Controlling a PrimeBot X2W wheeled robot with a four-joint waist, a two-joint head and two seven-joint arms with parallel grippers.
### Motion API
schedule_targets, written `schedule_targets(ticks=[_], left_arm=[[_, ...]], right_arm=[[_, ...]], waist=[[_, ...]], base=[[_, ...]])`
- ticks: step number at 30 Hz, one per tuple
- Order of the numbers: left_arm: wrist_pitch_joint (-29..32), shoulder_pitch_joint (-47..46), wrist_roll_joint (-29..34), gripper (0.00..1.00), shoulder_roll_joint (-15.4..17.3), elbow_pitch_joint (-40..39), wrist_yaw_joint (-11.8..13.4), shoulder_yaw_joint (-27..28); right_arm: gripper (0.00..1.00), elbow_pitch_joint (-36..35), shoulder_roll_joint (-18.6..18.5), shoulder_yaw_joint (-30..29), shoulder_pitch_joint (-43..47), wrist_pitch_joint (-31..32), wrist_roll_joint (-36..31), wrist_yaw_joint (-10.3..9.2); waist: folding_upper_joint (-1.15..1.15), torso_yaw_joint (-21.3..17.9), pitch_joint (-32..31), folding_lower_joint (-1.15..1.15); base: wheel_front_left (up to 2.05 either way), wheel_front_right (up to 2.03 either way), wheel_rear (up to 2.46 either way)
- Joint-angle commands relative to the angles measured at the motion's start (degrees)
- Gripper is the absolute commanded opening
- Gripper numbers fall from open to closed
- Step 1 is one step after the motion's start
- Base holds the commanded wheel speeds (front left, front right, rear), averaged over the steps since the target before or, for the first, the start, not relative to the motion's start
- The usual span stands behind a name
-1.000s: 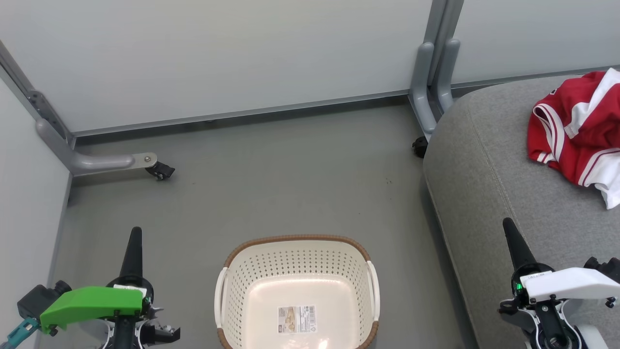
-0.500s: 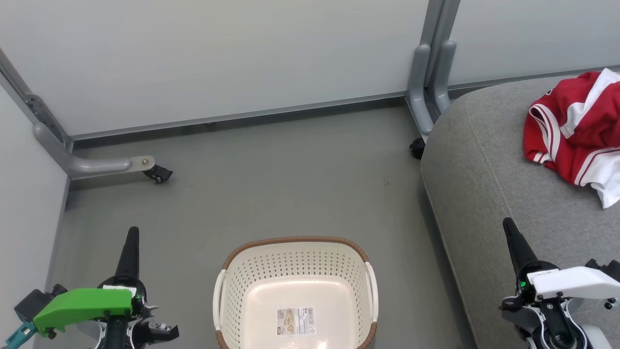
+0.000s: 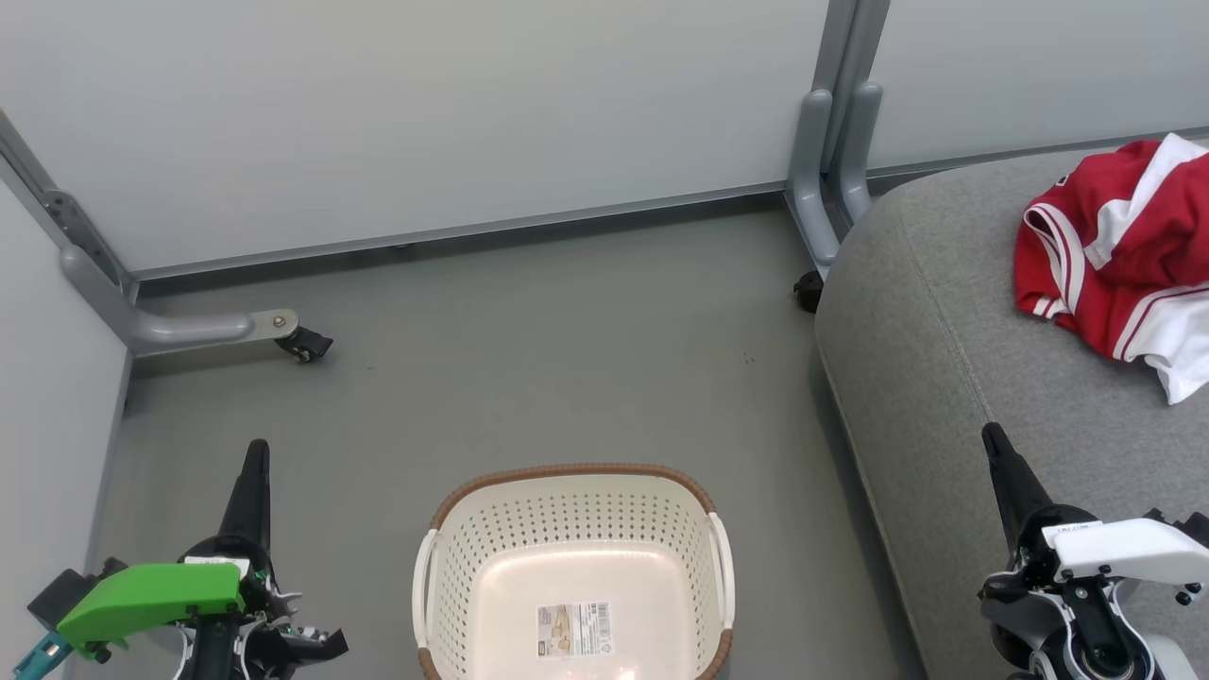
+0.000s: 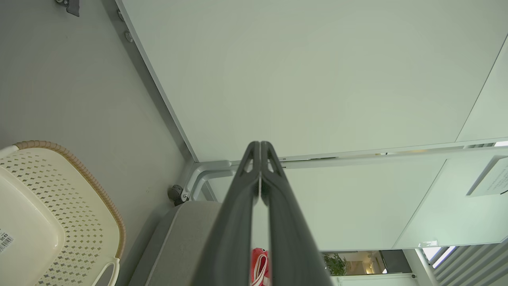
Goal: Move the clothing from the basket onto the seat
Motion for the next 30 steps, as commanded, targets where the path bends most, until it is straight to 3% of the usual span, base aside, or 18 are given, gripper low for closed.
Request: schedule_targets(ticks=[1, 13, 30], left_arm=[[0.3, -1.1, -1.3, 0.0, 0.29, 0.01, -0.36, 0.38], [1.51, -1.0, -5.73, 0.0, 0.31, 0.15, -0.56, 0.9], [1.46, -0.99, -5.5, 0.0, 0.3, 0.13, -0.55, 0.85]], right_arm=[[0.0, 0.14, -0.15, -0.24, -0.76, 0.42, 1.16, -0.01], [0.0, 0.78, -0.04, -0.78, -1.01, 1.78, 5.36, -0.02], [0.0, 0.78, 0.17, -1.08, -0.98, 1.89, 4.71, -0.02]], waist=[[0.0, -0.04, -0.04, 0.0], [0.0, -0.41, -0.32, 0.0], [0.0, -0.41, -0.32, 0.0]], base=[[0.0, 0.0, 0.0], [0.0, 0.0, 0.0], [0.0, 0.0, 0.0]])
